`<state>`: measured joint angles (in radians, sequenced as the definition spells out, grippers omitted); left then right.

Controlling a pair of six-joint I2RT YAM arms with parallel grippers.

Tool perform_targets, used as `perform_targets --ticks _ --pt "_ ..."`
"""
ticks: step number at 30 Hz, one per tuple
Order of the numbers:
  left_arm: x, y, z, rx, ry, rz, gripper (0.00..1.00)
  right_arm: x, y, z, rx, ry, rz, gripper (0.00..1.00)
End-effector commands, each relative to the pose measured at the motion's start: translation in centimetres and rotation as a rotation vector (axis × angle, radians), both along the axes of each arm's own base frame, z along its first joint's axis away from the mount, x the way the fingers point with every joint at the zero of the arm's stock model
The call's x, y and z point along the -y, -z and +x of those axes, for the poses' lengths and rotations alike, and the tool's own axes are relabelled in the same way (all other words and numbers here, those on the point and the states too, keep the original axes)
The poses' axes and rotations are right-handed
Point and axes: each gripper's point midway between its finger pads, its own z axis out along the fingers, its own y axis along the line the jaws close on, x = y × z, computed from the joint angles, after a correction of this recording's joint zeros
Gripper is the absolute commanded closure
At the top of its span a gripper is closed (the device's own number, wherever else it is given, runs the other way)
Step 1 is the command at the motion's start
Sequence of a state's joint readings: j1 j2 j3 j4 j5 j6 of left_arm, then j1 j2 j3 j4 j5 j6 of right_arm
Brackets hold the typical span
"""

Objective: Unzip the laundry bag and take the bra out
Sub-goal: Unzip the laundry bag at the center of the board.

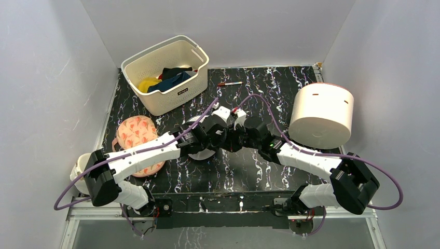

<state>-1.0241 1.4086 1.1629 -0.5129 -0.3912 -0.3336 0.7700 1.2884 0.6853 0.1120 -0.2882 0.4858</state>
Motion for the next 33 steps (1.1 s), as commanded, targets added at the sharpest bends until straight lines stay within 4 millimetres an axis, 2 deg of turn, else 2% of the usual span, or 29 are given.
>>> perform_targets --ticks 1,4,7,9,11,15,19,26,30,33 --pt "0.3 0.1 -0.7 -0.019 -0.015 -0.068 0.59 -1.5 -3.6 0.7 0.06 -0.022 0.112 1.0" --pt "0.5 0.5 -0.8 -0.028 -0.021 -0.084 0.59 -1.6 -3.8 0.8 0.058 -0.024 0.112 1.0" --pt "0.4 0.8 -0.6 -0.022 -0.042 -0.086 0.64 -1.6 -3.9 0.8 0.057 -0.023 0.118 1.0" --pt "0.1 0.4 -0.8 -0.013 -0.047 -0.108 0.69 -1.5 -3.7 0.7 0.052 -0.021 0.116 1.0" --pt "-0.5 0.7 -1.1 -0.017 -0.06 -0.106 0.78 -1.5 -3.5 0.7 0.046 -0.013 0.12 1.0" --pt "-1.6 1.2 -1.6 -0.015 -0.06 -0.094 0.86 -1.9 -3.4 0.7 0.041 -0.022 0.138 1.0" --pt "-1.9 0.9 -2.1 -0.002 0.008 -0.081 0.96 -2.0 -3.3 1.3 0.054 -0.022 0.104 1.0" --pt "-2.7 0.1 -2.4 0.047 0.099 -0.048 0.98 -1.0 -3.3 2.8 0.044 -0.035 0.121 1.0" --pt "-2.6 0.5 -2.7 0.03 0.124 -0.044 1.0 -0.6 -3.3 3.2 0.044 -0.1 0.125 1.0" --pt "-2.5 0.8 -2.8 0.023 0.126 -0.037 1.0 0.2 -2.6 4.0 0.059 -0.127 0.08 1.0"
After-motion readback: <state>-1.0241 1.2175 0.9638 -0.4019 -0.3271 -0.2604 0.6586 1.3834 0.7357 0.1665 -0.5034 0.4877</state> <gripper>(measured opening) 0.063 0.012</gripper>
